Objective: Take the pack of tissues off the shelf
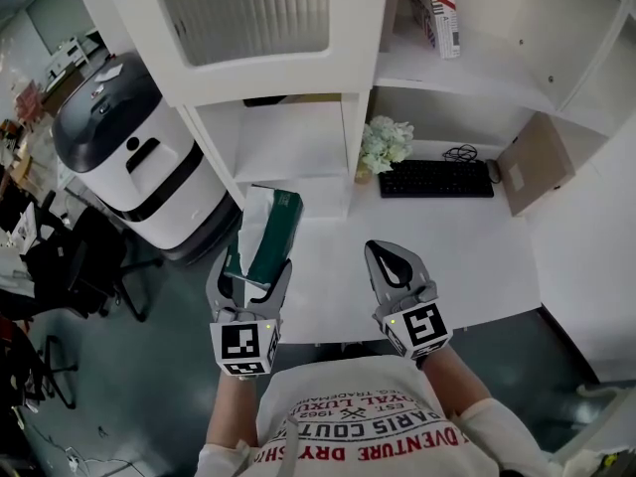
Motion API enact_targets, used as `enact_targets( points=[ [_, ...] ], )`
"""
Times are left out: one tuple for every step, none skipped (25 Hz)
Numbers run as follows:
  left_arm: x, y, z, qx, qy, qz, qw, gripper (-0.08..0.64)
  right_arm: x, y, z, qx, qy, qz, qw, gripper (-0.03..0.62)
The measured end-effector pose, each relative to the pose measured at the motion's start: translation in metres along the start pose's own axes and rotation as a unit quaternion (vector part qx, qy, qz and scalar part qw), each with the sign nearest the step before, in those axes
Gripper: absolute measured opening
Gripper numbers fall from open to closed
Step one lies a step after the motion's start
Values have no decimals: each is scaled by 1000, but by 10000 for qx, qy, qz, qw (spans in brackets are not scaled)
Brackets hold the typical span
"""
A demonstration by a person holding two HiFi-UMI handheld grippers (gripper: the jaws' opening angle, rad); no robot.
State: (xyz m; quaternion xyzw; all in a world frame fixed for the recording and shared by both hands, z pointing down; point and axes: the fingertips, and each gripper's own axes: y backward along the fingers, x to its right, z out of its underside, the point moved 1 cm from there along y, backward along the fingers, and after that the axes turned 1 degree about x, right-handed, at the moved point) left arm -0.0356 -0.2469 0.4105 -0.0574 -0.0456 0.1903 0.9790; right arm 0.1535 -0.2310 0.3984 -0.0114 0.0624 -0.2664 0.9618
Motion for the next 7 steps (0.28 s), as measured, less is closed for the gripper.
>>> enact_targets(
  points=[
    [0,-1,0,3,8,5,10000,430,1,0,0,-9,8,3,10000,-2],
    [0,-3,-1,7,15,11,10000,430,2,-1,0,-18,17,7,10000,-2],
    [0,-5,-1,5,20,17,10000,430,4,-2,1,-27,26,14,10000,-2],
    [-1,-6,-1,-1,23,23,10000,430,4,-3,1,-38,28,19,10000,-2],
    [-2,-7,0,-12,27,26,10000,430,5,-5,2,-54,19,23,10000,-2],
    [-3,-8,0,-25,32,29,10000,430,5,-6,4,-75,3,24,10000,-2],
    [-4,-9,1,-38,39,31,10000,430,5,-7,5,-97,-14,24,9999,-2]
  ],
)
